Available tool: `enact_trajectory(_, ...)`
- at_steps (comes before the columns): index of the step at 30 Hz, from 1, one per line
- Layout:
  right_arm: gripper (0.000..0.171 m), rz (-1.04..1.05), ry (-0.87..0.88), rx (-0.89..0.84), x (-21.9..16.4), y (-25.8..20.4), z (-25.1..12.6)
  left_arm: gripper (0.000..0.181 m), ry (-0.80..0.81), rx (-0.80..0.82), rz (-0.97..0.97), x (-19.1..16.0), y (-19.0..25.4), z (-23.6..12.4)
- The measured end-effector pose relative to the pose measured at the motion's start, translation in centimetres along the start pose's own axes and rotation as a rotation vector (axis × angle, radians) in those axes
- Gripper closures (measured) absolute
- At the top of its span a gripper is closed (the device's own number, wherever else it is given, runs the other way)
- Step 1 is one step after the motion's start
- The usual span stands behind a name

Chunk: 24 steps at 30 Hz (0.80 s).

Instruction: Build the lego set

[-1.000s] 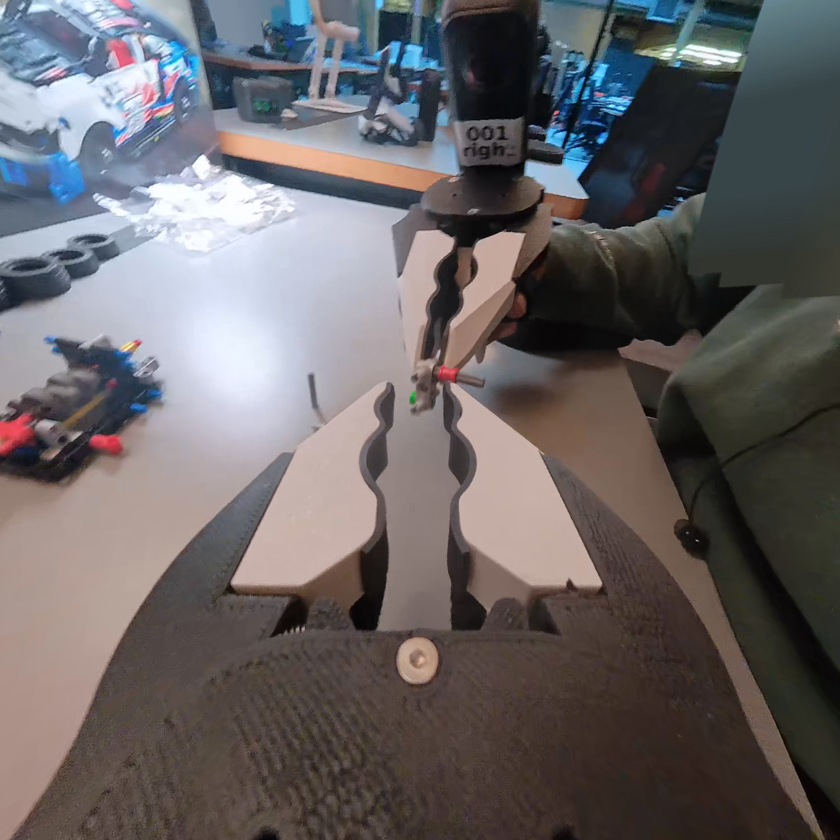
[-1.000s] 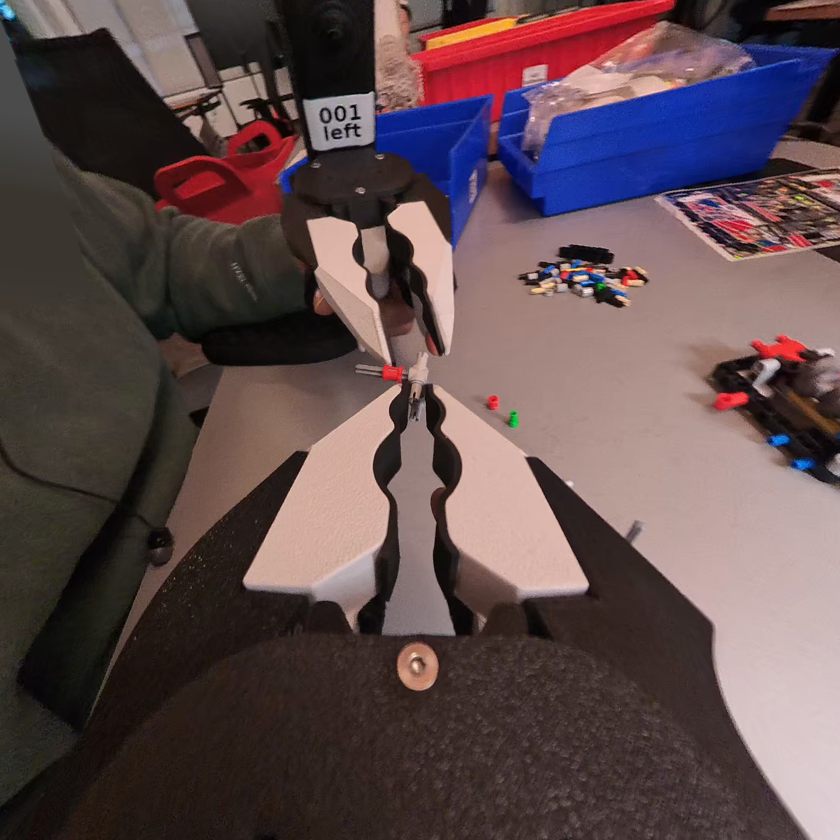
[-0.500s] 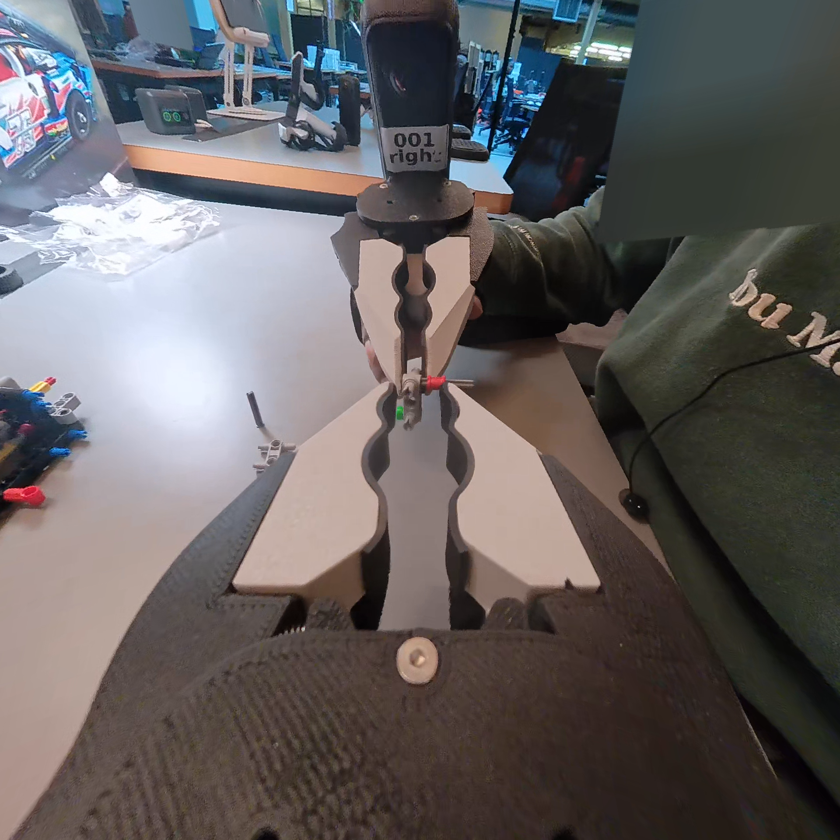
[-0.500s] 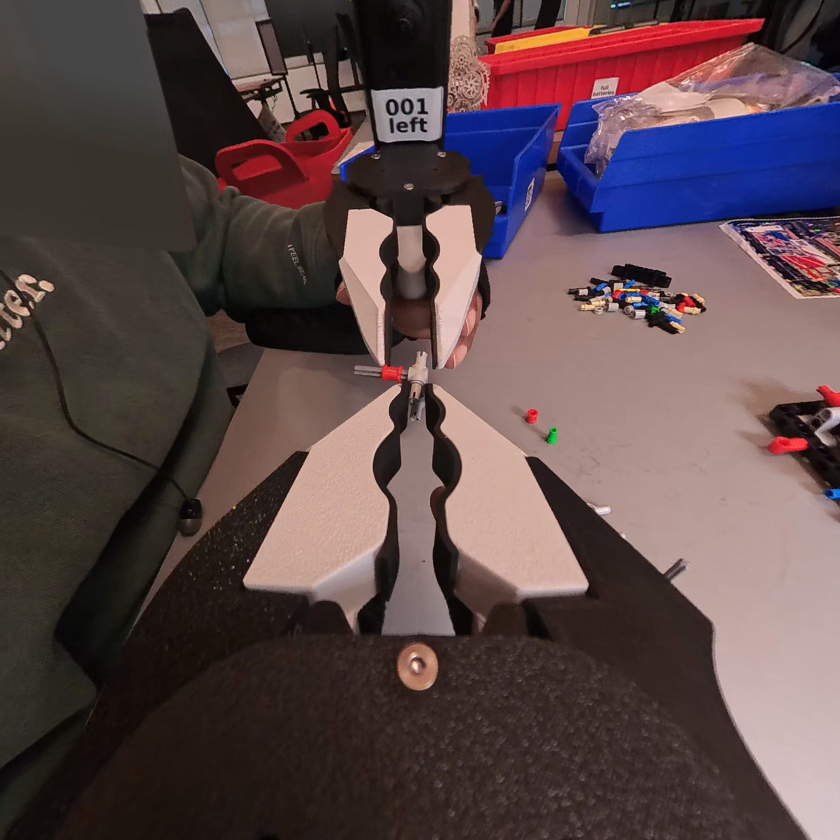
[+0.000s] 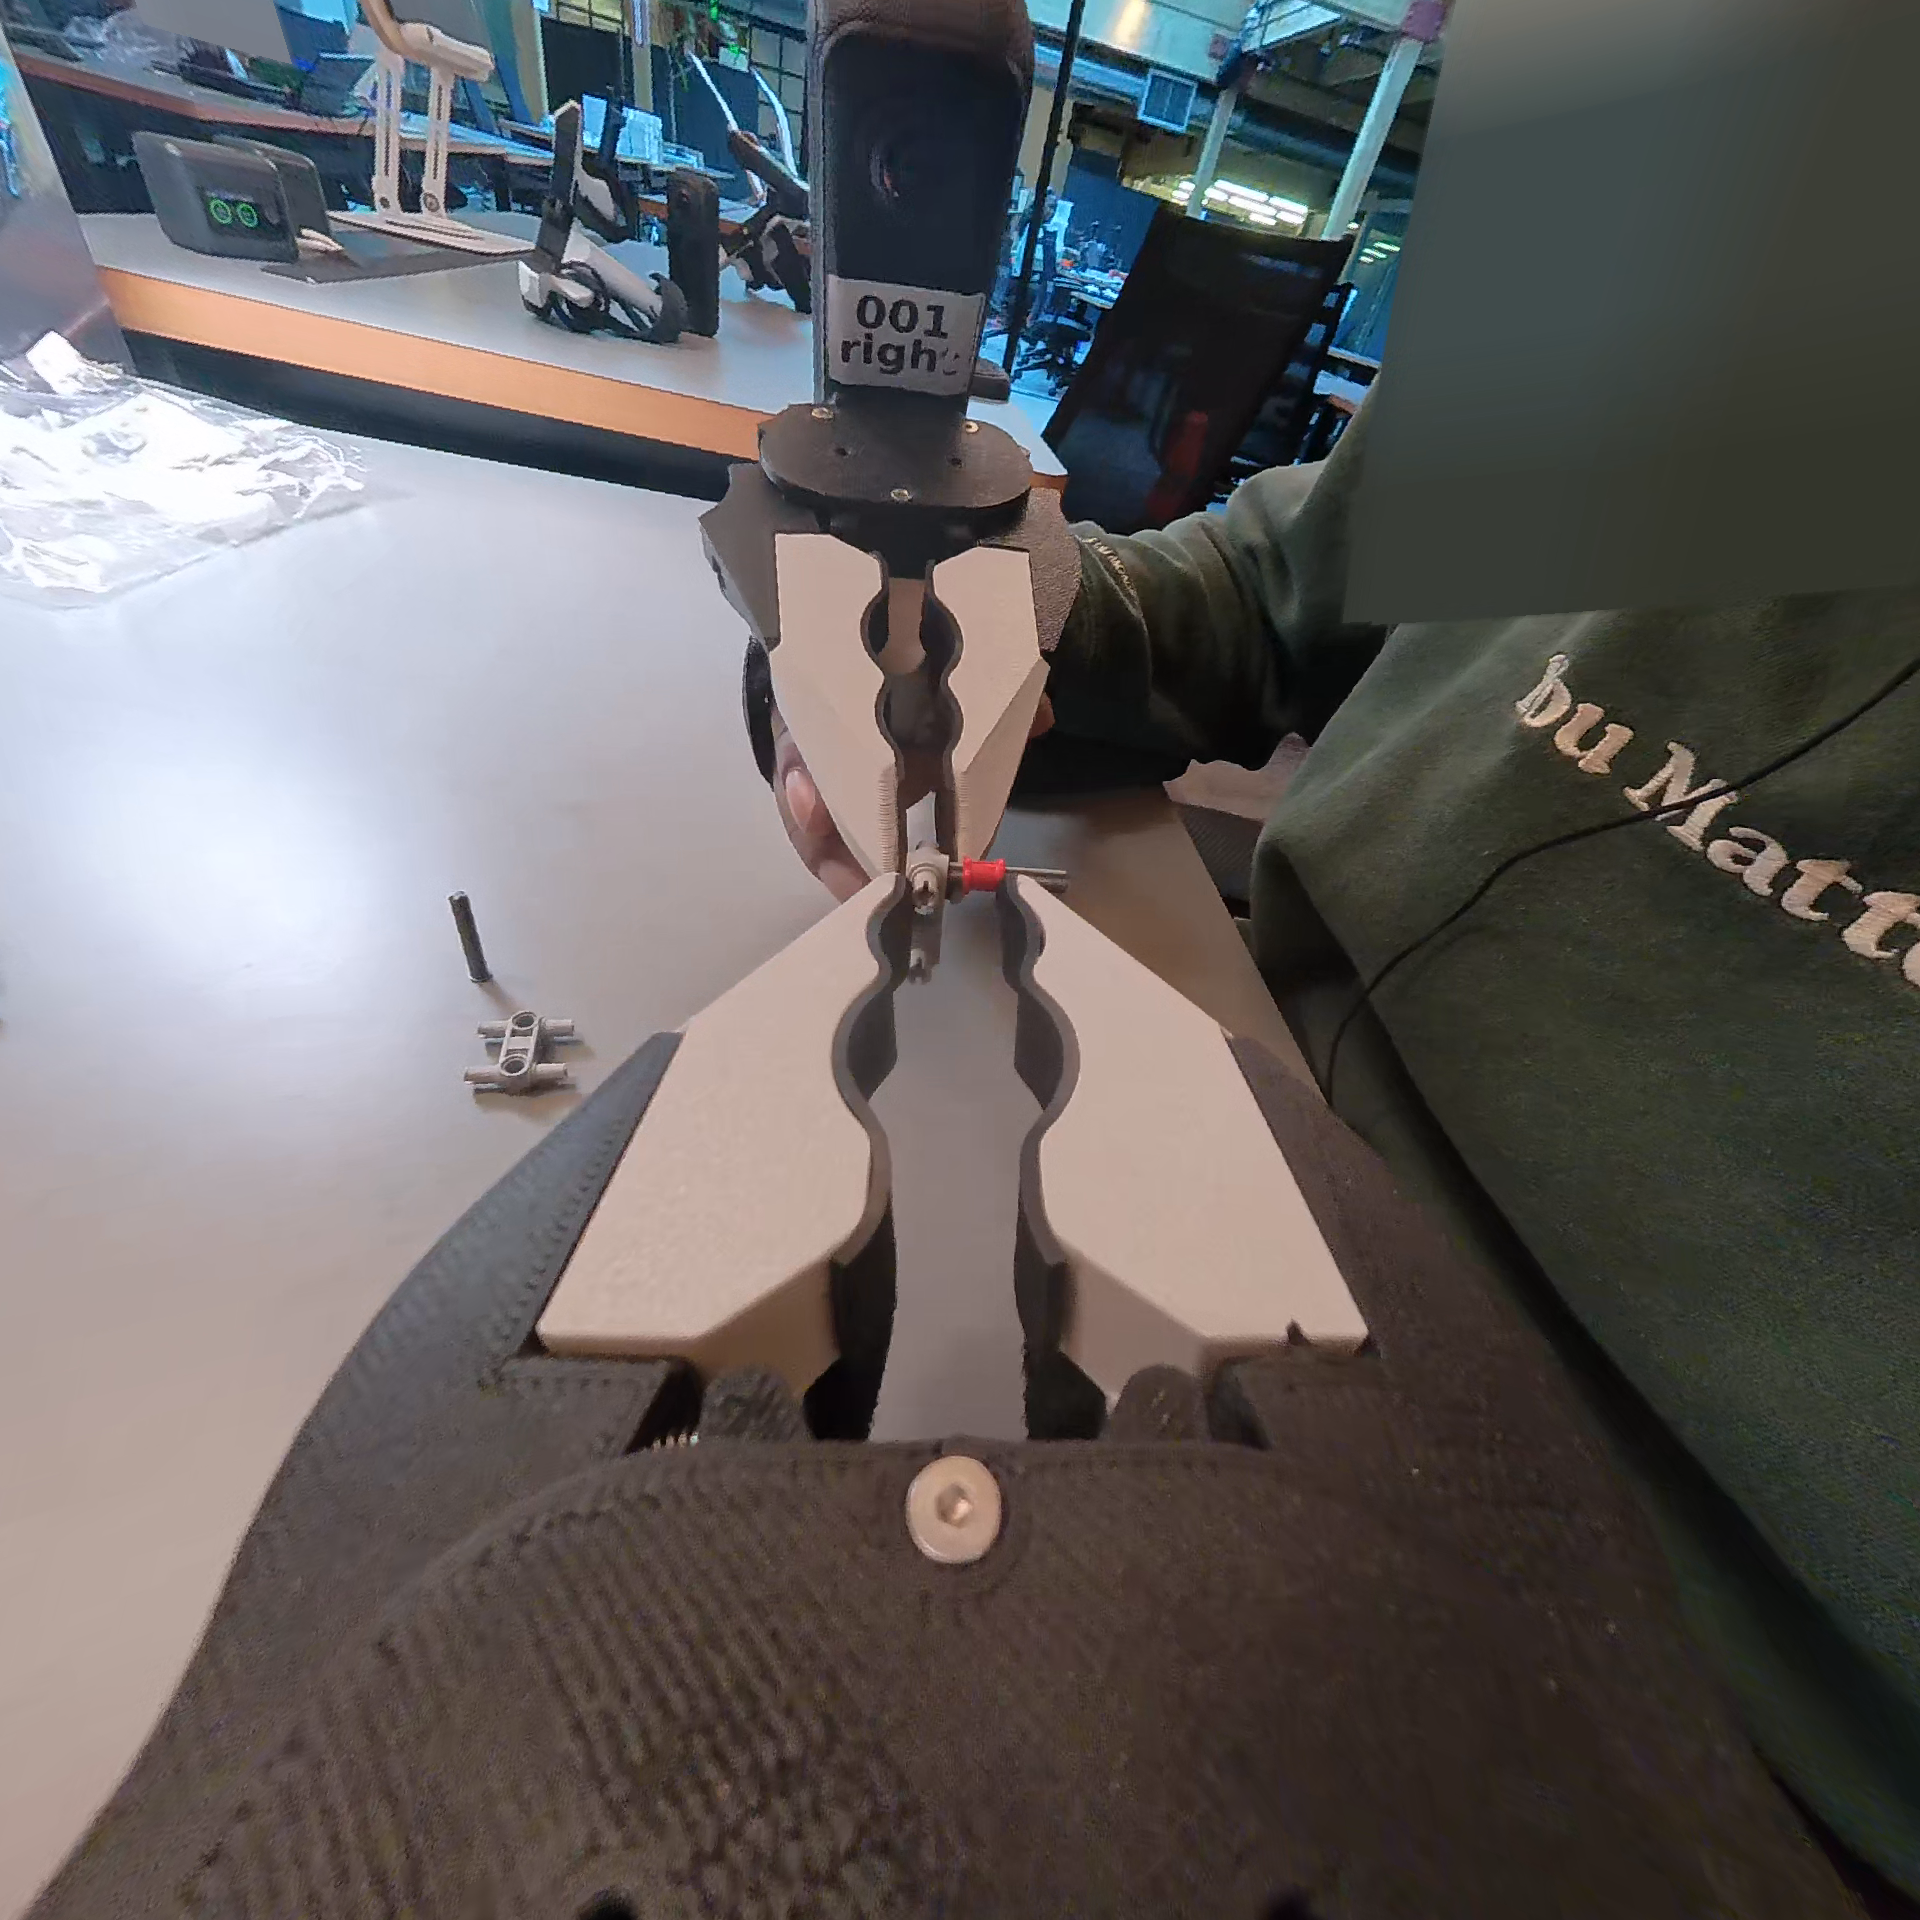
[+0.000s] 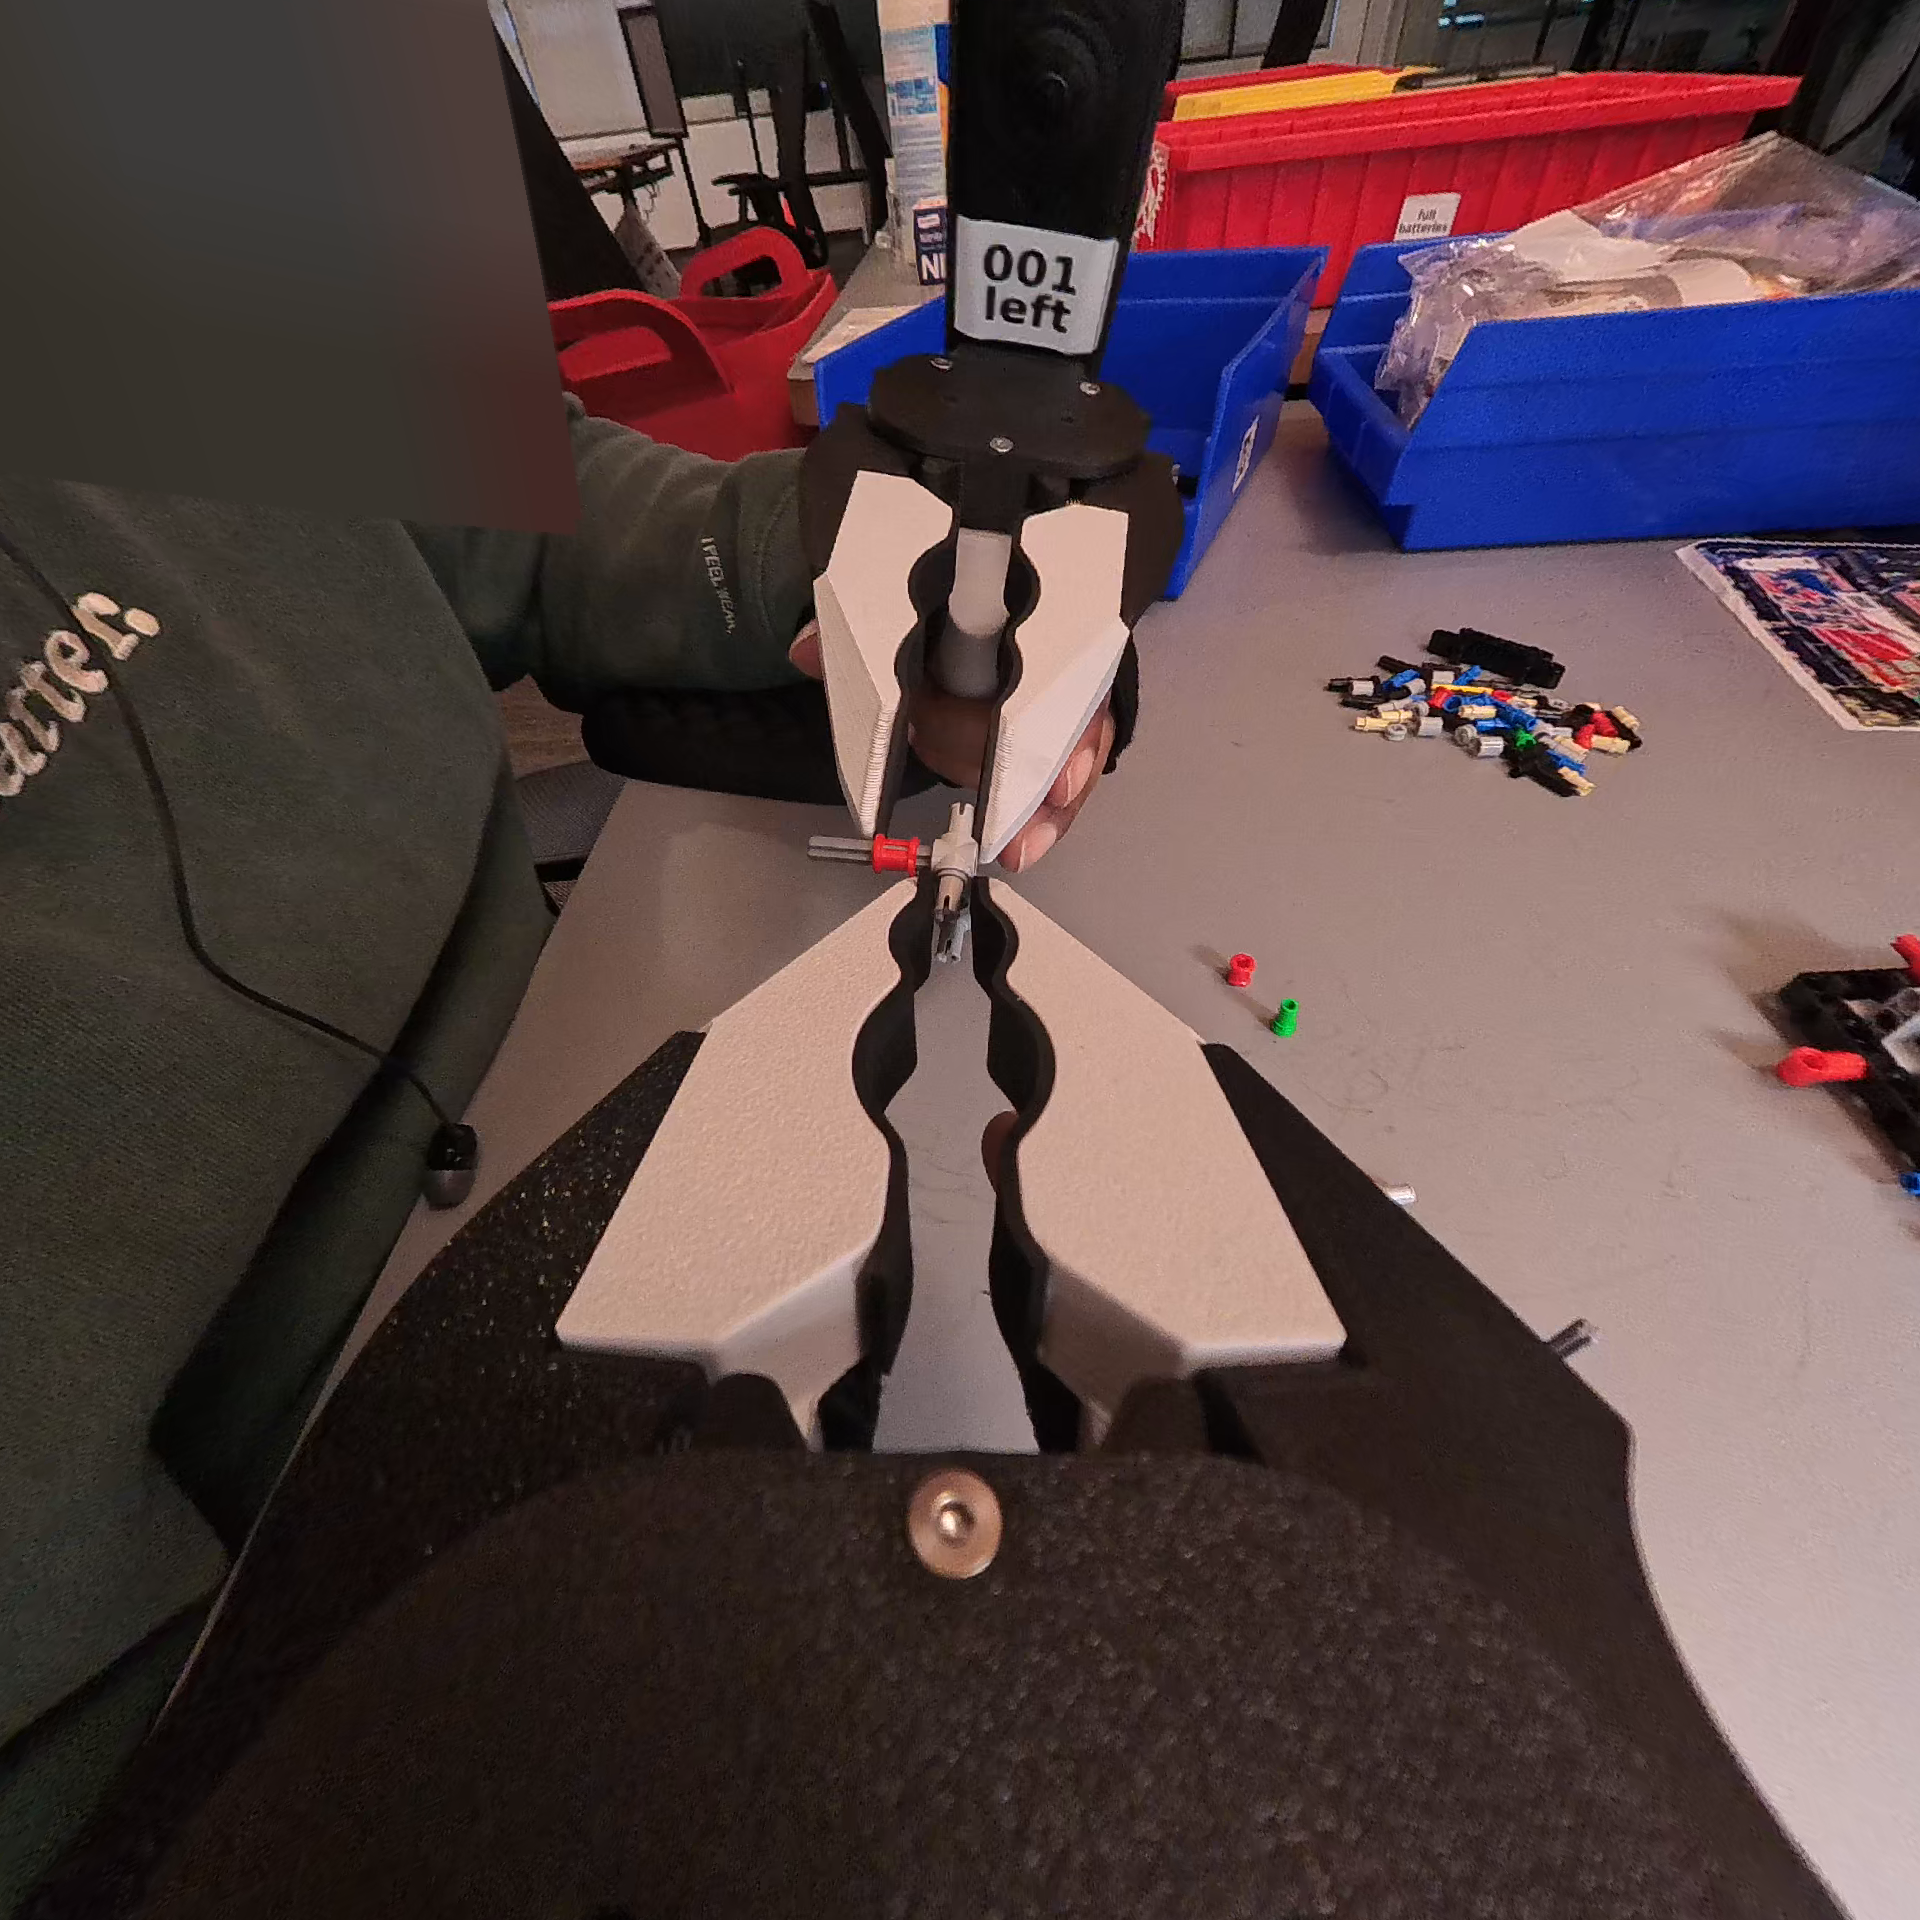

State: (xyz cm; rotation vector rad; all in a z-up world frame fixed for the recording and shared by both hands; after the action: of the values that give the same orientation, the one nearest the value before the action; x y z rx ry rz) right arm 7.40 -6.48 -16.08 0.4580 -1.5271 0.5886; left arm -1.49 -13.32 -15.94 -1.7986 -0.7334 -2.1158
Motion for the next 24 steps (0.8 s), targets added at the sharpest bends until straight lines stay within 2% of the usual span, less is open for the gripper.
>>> enact_trajectory(12,0.167,-0.023,-0.009,-0.026,0.05,-0.11,0.07,0.169,-0.007,0.015,0.016,0.13,-0.02,0.03)
enact_trajectory(13,0.167,-0.018,-0.006,-0.025,0.07,-0.15,0.11,0.176,-0.007,0.030,0.030,0.18,-0.14,0.02)
enact_trajectory(21,0.167,-0.033,-0.008,-0.047,0.08,0.17,0.07,0.177,-0.013,0.064,0.054,0.30,-0.40,-0.02)
enact_trajectory(22,0.167,-0.032,-0.006,-0.046,0.14,0.15,0.11,0.176,-0.002,0.062,0.051,0.36,-0.41,-0.09)
enact_trajectory(24,0.167,-0.038,-0.010,-0.046,0.16,0.14,0.12,0.160,0.023,0.038,0.035,0.63,-0.18,-0.20)
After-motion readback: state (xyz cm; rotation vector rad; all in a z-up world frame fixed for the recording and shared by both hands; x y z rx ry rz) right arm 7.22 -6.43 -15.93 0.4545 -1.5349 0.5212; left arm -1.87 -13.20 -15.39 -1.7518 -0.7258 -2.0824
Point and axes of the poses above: each gripper's, where its closed fingertips meet, z out along the fingers, x out of its top, y = z × x across the jaws, the point moved 6 cm from there along -z, back along the fingers, and after that the axes turned 15 degrees about y, right-handed, at the moved point
